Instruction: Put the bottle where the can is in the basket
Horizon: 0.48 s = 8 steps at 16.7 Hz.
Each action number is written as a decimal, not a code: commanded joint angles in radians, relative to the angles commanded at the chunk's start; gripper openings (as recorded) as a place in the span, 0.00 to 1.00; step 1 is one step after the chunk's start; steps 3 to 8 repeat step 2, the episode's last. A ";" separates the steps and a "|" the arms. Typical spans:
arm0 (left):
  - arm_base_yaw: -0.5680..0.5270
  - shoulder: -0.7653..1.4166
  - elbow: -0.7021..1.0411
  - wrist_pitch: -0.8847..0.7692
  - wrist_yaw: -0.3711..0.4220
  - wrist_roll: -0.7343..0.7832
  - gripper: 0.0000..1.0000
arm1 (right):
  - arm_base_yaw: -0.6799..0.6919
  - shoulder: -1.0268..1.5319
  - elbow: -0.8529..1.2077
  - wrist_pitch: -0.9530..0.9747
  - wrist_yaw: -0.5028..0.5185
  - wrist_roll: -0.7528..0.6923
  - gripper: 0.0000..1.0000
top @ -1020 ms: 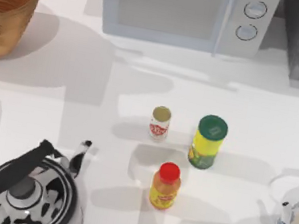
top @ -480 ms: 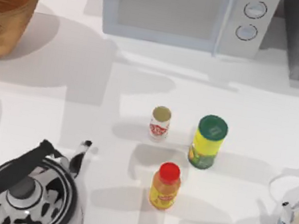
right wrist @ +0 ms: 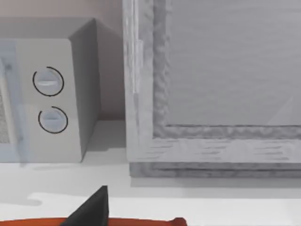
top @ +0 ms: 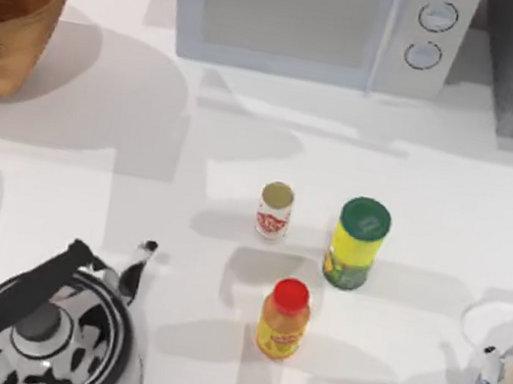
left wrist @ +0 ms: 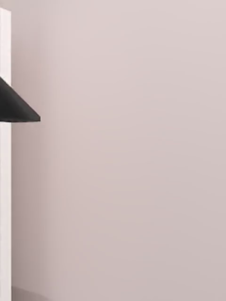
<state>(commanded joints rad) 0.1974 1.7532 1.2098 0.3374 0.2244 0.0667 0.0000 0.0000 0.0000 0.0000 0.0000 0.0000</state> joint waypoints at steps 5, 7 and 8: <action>0.000 0.000 0.000 0.000 0.000 0.000 1.00 | 0.000 0.000 0.000 0.000 0.000 0.000 1.00; 0.000 0.000 0.000 0.000 0.000 0.000 1.00 | 0.000 0.000 0.000 0.000 0.000 0.000 1.00; 0.000 0.000 0.000 0.000 0.000 0.000 1.00 | 0.000 0.000 0.000 0.000 0.000 0.000 1.00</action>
